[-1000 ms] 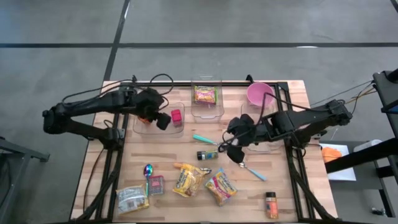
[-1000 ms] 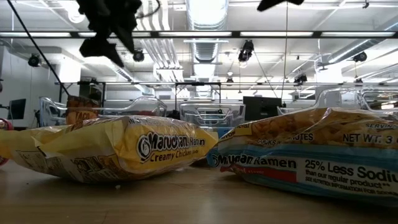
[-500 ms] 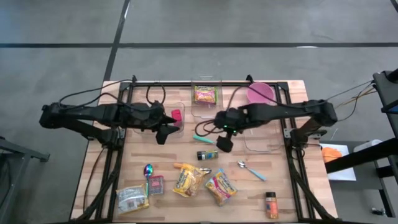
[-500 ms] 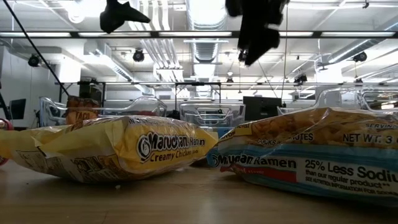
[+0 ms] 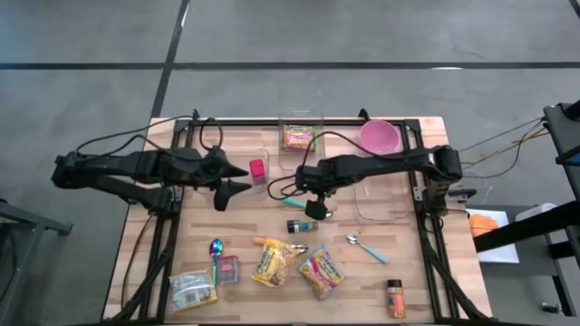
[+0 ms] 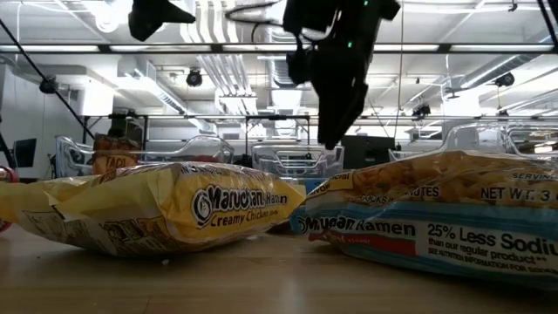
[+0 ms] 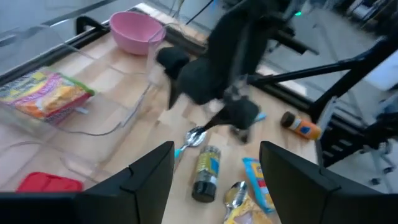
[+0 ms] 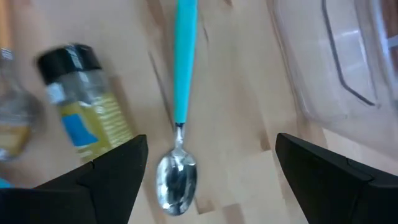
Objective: Pick & Place Food Item
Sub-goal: Put the top blue spoon into the right transparent bin
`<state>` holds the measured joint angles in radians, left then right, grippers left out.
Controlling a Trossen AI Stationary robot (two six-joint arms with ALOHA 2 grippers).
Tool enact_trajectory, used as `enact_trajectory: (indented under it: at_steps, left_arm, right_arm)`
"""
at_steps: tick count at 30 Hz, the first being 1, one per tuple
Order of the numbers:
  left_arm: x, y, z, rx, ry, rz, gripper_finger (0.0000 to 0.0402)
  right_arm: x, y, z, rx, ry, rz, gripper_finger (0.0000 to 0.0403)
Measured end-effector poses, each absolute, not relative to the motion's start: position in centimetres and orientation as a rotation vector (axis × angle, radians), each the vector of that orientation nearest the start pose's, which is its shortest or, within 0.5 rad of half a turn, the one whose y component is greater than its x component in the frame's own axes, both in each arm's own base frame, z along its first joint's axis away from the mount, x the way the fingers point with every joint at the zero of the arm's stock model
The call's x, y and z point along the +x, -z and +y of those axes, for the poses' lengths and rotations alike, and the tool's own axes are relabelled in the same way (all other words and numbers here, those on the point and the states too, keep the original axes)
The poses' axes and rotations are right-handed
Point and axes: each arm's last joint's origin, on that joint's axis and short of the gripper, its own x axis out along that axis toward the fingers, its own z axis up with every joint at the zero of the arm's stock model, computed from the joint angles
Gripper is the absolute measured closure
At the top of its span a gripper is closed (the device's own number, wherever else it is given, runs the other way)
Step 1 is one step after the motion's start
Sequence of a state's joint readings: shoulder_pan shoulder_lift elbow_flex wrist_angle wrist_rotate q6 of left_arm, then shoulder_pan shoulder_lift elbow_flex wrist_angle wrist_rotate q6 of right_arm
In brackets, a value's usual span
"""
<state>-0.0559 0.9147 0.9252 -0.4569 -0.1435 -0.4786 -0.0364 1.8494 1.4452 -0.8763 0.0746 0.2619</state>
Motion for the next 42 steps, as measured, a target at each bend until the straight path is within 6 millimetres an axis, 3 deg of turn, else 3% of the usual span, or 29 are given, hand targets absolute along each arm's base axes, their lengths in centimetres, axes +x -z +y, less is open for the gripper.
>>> enact_trajectory:
  at_steps: [9, 18, 23, 30, 37, 42]
  left_arm:
    - [17.1, -30.1, -0.7, -0.557, -0.128, 0.28, 0.0159]
    - [16.8, -30.4, -0.7, -0.56, -0.129, 0.272, 0.0159]
    - [16.7, -30.4, -0.7, -0.556, -0.13, 0.279, 0.0159]
    - [16.7, -30.2, -0.6, -0.554, -0.135, 0.293, 0.0159]
    - [16.6, -30.0, -0.6, -0.549, -0.142, 0.32, 0.0159]
    - [16.6, -29.9, -0.6, -0.548, -0.143, 0.323, 0.0159]
  right_arm:
    - [37.9, -19.8, -2.2, 0.208, 0.246, 1.282, 0.0053]
    - [38.9, -16.7, -1.9, 0.187, 0.243, 1.338, 0.0053]
    - [39.1, -16.4, -1.9, 0.186, 0.244, 1.315, 0.0053]
    - [38.8, -17.4, -1.7, 0.214, 0.294, 1.282, 0.0085]
    - [37.6, -21.4, -1.6, 0.246, 0.358, 1.178, 0.0144]
    - [35.9, -23.2, -0.5, 0.348, 0.426, 1.204, 0.0175]
